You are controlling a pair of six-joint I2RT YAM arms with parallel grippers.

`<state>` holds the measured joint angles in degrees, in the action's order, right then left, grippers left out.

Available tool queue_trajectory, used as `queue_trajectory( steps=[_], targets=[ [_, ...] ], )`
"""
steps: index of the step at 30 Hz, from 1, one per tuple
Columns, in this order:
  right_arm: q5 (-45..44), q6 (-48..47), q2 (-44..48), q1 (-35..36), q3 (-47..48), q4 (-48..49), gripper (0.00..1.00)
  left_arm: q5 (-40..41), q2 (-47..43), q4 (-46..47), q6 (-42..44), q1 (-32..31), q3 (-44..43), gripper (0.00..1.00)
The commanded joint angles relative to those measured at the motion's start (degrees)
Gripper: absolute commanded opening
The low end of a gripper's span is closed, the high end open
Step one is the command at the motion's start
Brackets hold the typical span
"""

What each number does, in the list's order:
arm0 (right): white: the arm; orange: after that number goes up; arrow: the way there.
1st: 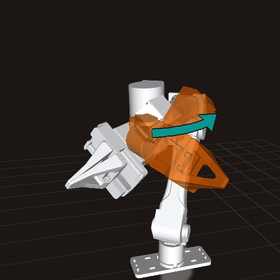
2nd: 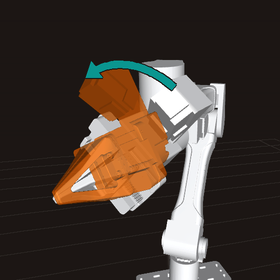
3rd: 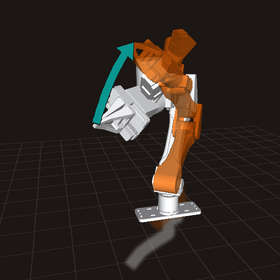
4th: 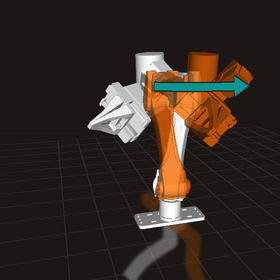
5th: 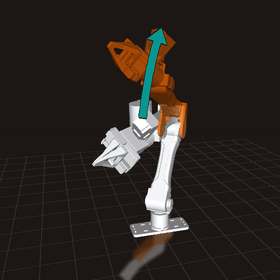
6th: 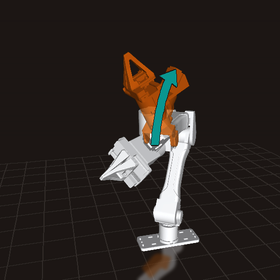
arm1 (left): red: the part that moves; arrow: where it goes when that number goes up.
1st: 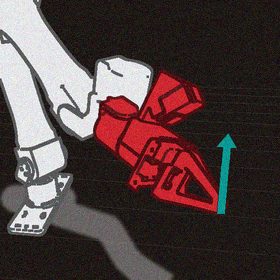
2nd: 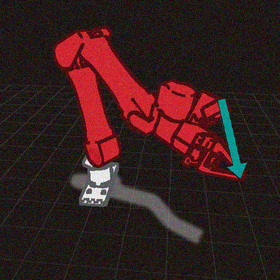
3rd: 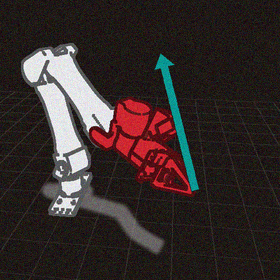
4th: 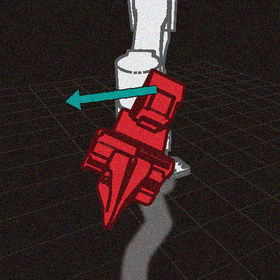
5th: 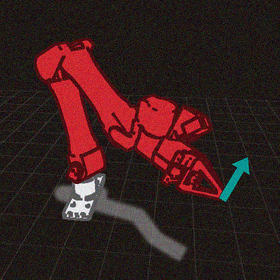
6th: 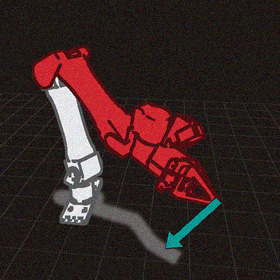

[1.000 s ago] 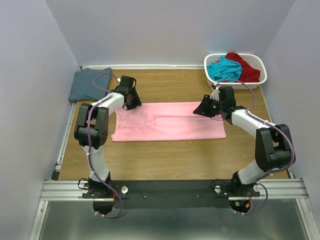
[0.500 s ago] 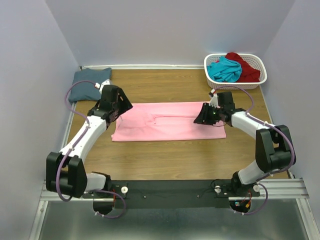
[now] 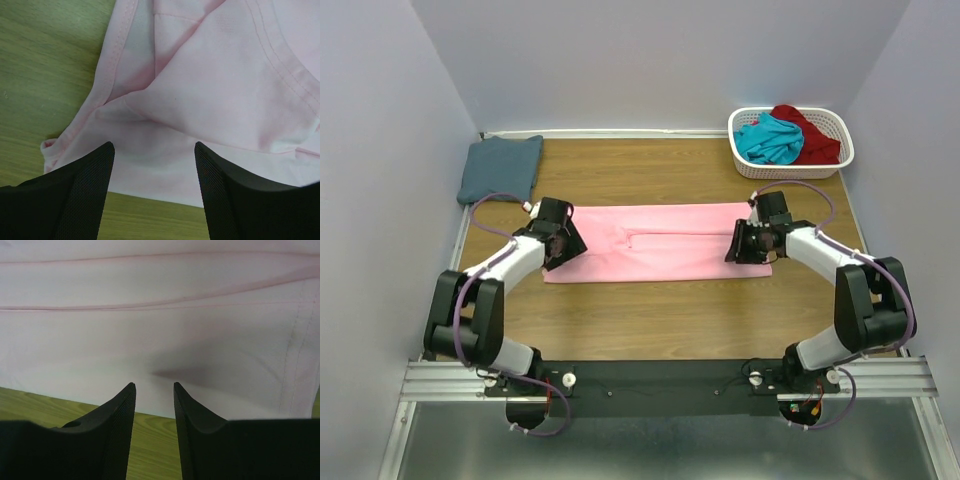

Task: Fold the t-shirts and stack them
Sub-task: Fold the tshirt

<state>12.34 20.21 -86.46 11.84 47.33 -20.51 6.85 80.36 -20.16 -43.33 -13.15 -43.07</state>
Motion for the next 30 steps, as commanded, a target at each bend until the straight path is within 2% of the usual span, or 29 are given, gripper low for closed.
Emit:
queue_trajectory(
  steps=[1, 8, 10, 14, 18, 21, 23, 25, 30],
  targets=[
    [-3.7, -0.6, -2.4, 0.1, -0.6, -5.6, 0.44, 0.9, 6.7, 2.1, 0.5, 0.1, -4.2, 0.73],
    [-5.0, 0.9, -2.8, 3.4, -1.8, -14.4, 0.46, 1.2, 23.3, -0.7, 4.8, 1.5, -18.1, 0.73],
    [-3.1, 0.8, -2.5, 4.5, -2.5, -15.9, 0.46, 0.8, 27.5, -1.4, 5.5, 2.0, -21.3, 0.73],
    [1.1, 2.1, -1.8, 8.9, -4.6, -19.6, 0.49, 1.1, 34.8, -5.5, 7.6, 3.0, -33.4, 0.73],
    [3.8, 4.8, -1.5, 19.6, -4.9, -21.6, 0.5, 1.1, 42.9, -9.6, 9.5, 3.2, -45.0, 0.73],
    [4.4, 7.6, -2.0, 27.5, -1.7, -22.6, 0.54, 1.4, 47.4, -12.5, 10.5, 3.3, -53.1, 0.73],
    [4.2, 7.0, -3.1, 30.7, 2.3, -24.2, 0.57, 1.9, 49.2, -13.3, 11.5, 3.3, -57.8, 0.73],
    [2.4, 6.3, -2.6, 31.0, 4.9, -25.1, 0.59, 1.3, 50.1, -13.1, 12.4, 3.2, -61.1, 0.74],
    [-6.4, 3.2, 0.1, 31.0, 12.5, -28.2, 0.61, 2.0, 45.7, -11.8, 13.8, 2.0, -63.1, 0.82]
  ],
)
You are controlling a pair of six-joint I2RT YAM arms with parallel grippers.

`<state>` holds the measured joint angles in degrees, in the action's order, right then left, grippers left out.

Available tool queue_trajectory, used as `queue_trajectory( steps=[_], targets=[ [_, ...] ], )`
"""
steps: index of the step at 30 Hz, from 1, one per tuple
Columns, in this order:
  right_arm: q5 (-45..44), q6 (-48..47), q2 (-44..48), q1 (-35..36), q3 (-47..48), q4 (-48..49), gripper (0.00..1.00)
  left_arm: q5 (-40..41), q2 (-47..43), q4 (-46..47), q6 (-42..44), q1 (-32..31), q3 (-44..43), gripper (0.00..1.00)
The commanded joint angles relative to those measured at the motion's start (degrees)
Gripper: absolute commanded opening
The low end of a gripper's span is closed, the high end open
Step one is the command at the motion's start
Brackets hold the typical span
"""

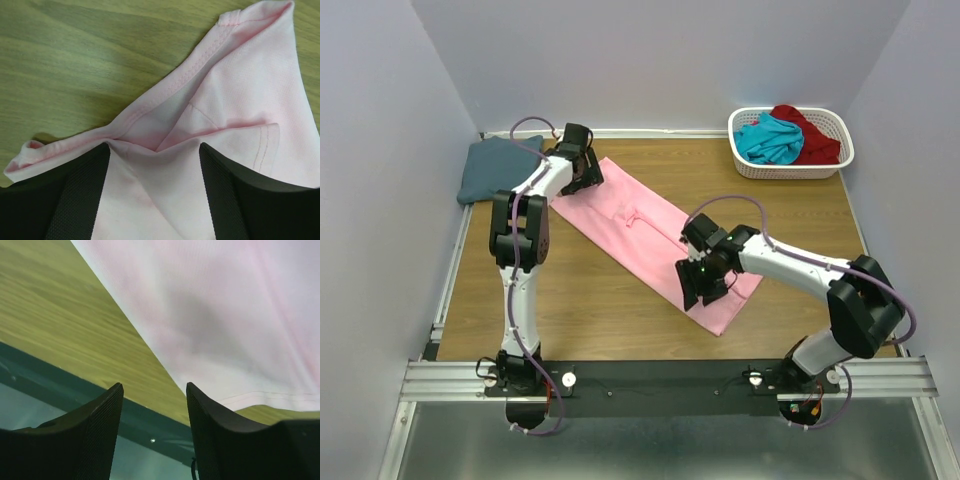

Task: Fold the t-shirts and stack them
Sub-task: Fold the tshirt

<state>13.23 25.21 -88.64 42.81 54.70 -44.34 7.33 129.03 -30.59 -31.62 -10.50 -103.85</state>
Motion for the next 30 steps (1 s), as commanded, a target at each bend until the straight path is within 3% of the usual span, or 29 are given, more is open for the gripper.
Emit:
queue_trajectory(
  steps=[1, 6, 12, 17, 30],
  targets=[
    [-10.2, -2.6, 2.4, 0.0, 5.5, -4.9, 0.61, 2.3, -5.3, -1.3, 2.2, -1.0, -2.2, 0.84],
    [-12.6, -3.3, 1.3, 0.0, 3.1, -6.6, 0.57, 6.2, -13.6, -2.5, -0.3, -5.5, 0.3, 0.86],
    [-12.4, -4.0, 1.0, 0.0, 0.5, -6.5, 0.55, 7.3, -17.8, -0.8, -3.2, -10.6, 9.4, 0.86],
    [-11.0, -4.6, -0.1, 0.0, -0.1, -4.8, 0.55, 5.8, -14.1, 0.1, -4.2, -13.0, 12.5, 0.85],
    [-8.8, -4.3, -3.6, 0.0, -1.2, -2.9, 0.54, 5.8, -5.7, -0.7, -5.6, -15.5, 10.3, 0.73]
  ],
)
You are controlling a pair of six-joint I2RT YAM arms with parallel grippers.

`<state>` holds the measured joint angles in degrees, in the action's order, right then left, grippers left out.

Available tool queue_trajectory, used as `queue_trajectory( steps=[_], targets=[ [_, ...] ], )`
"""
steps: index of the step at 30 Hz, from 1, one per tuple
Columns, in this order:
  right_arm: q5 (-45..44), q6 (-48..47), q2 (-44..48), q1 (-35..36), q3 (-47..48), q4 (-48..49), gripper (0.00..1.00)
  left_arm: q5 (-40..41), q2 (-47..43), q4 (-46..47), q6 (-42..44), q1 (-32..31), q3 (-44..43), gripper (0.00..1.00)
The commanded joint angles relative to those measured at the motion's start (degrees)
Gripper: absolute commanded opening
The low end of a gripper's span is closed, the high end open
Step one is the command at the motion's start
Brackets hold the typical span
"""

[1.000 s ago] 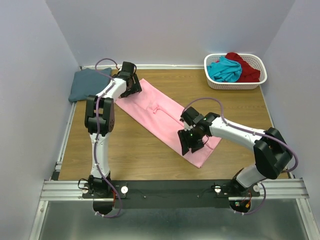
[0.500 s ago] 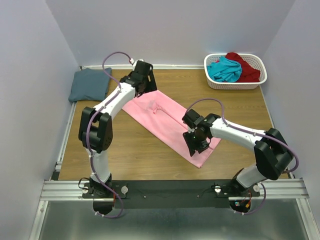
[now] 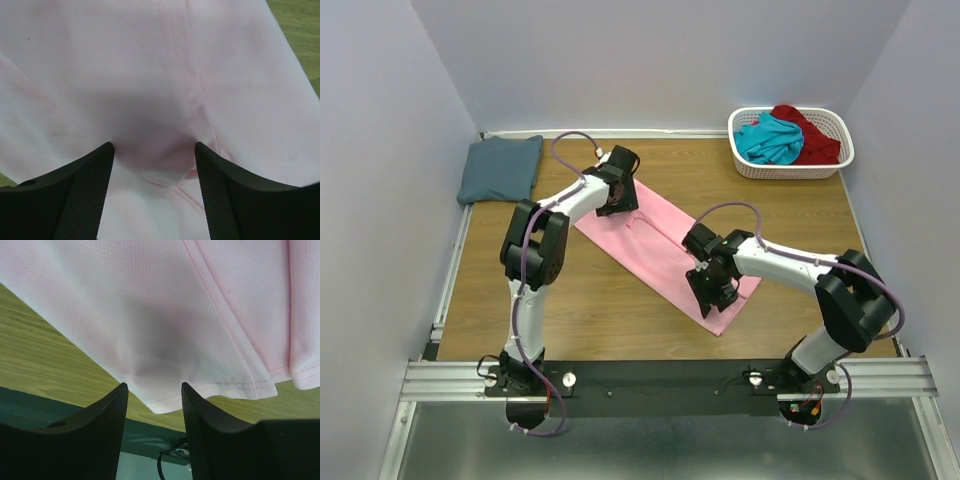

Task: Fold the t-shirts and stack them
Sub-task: Fold the tshirt

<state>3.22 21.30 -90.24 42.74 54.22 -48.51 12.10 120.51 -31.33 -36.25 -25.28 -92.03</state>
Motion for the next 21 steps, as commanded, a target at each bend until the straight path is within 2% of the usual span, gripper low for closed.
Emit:
queue_trajectory(
  steps=[1, 4, 11, 16, 21],
  targets=[
    [1.5, -0.3, -2.2, 0.1, -0.8, 1.4, 0.54, 0.7, 3.5, 0.0, -1.0, -0.7, -2.3, 0.72],
    [3.0, -0.4, -3.2, 0.2, -0.8, 1.6, 0.54, 0.8, 6.6, -0.5, -0.6, -0.7, -4.1, 0.7],
    [11.7, -0.7, -8.1, 2.8, 1.2, 2.9, 0.54, 2.5, 14.8, -5.0, 2.4, -0.1, -16.8, 0.69],
    [17.3, -0.6, -13.1, 5.2, 6.4, 4.8, 0.54, 2.8, 22.0, -8.5, 5.7, 1.0, -29.7, 0.69],
    [19.8, -0.8, -23.1, 8.8, 14.5, 6.1, 0.54, 2.4, 25.6, -8.0, 8.9, 1.5, -35.8, 0.69]
  ],
)
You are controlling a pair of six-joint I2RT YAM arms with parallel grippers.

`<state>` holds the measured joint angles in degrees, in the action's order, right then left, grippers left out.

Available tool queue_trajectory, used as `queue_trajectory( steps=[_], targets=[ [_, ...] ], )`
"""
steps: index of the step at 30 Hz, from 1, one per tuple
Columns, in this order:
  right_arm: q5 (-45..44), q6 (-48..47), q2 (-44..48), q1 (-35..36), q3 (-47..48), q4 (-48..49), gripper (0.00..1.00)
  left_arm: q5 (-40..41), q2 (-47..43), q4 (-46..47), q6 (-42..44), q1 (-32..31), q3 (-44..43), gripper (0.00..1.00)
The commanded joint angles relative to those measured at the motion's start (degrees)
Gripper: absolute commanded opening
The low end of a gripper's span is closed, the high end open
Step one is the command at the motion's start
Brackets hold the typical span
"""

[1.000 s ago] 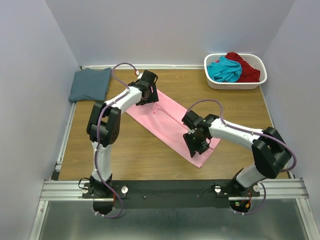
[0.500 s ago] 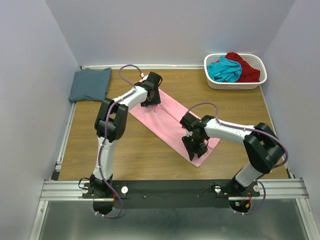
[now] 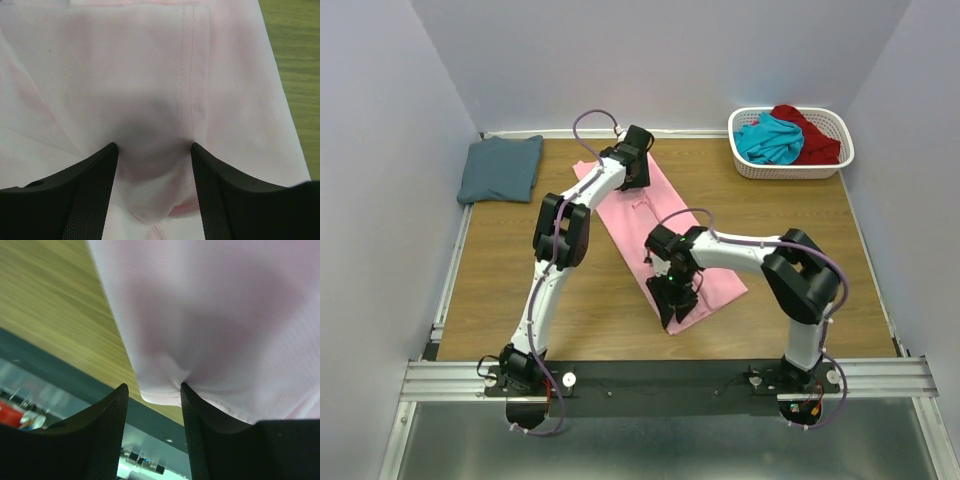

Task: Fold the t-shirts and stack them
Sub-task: Fold the tshirt

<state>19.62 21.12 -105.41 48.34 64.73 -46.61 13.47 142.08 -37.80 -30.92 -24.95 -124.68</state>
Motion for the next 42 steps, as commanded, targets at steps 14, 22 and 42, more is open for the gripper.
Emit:
queue_trajectory(
  steps=[14, 22, 42],
  targets=[
    [-0.6, 0.5, -14.2, 6.3, 20.4, 4.9, 0.57, -6.6, -0.7, 13.9, 11.6, 1.4, 1.8, 0.8],
    [-10.2, 3.0, -0.7, 5.5, 16.5, 2.8, 0.61, -7.6, -9.1, 18.9, 12.6, 1.3, 4.0, 0.91],
    [-18.4, -0.8, 12.8, -14.9, -3.7, 4.9, 0.61, -1.5, -47.8, 7.3, -3.4, -0.4, 44.8, 0.9]
  ],
)
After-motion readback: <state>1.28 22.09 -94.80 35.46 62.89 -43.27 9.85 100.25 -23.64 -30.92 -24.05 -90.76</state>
